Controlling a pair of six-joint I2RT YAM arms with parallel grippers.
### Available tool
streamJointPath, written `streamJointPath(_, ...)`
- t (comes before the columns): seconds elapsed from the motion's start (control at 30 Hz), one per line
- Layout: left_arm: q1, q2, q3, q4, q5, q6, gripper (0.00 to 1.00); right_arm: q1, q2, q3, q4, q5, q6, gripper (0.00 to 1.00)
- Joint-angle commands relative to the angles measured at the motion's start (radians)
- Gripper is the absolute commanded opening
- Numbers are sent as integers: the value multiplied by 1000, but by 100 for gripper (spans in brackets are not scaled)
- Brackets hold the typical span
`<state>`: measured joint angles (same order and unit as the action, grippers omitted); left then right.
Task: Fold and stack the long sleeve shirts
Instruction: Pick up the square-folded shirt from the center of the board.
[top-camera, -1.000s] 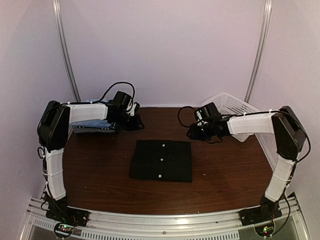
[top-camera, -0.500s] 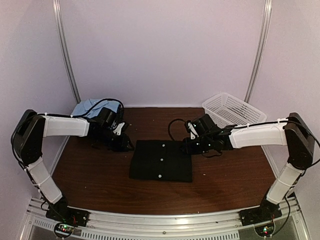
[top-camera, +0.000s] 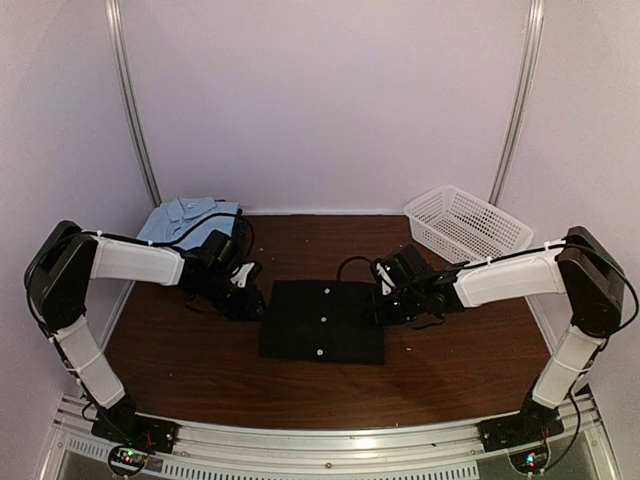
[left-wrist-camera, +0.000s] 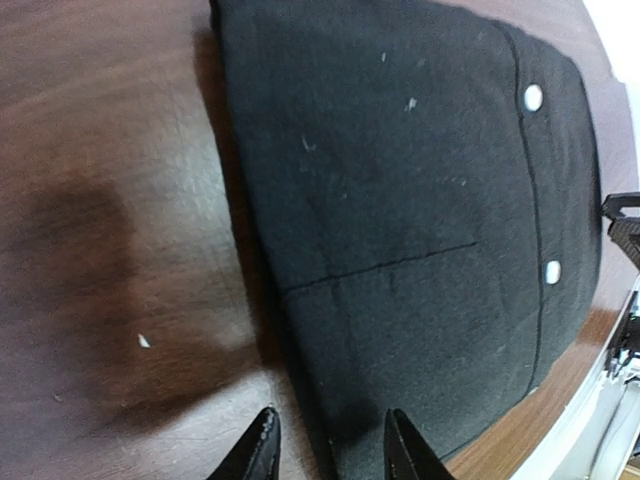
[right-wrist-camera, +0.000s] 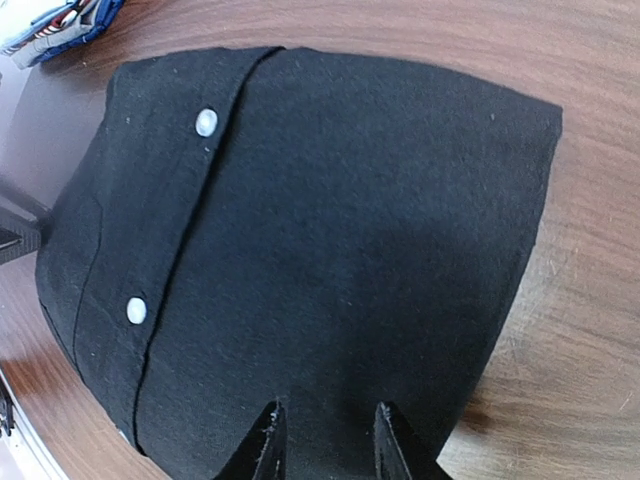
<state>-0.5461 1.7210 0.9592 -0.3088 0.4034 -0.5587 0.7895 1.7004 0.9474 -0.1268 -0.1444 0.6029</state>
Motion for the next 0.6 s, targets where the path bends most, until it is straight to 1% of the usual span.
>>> streamJointPath(0.0,-39,42,6,-8,-78,1,36,-1,11,-36,33,23,15,31)
streamJointPath(0.1,-59,66,20,-35,-128,-6,33,-2,13,-52,37,22,16,31)
streamJointPath(0.27,-71,86,25,-36,-154,-23,33,-1,10,-74,47,19,19,31)
streamJointPath(0.37,-82,100,32,-36,-163,-39,34,-1,5,-85,54,18,23,31)
streamJointPath(0.57,-87,118,50,-44,-209,-70,41,-1,-1,-99,67,12,27,31)
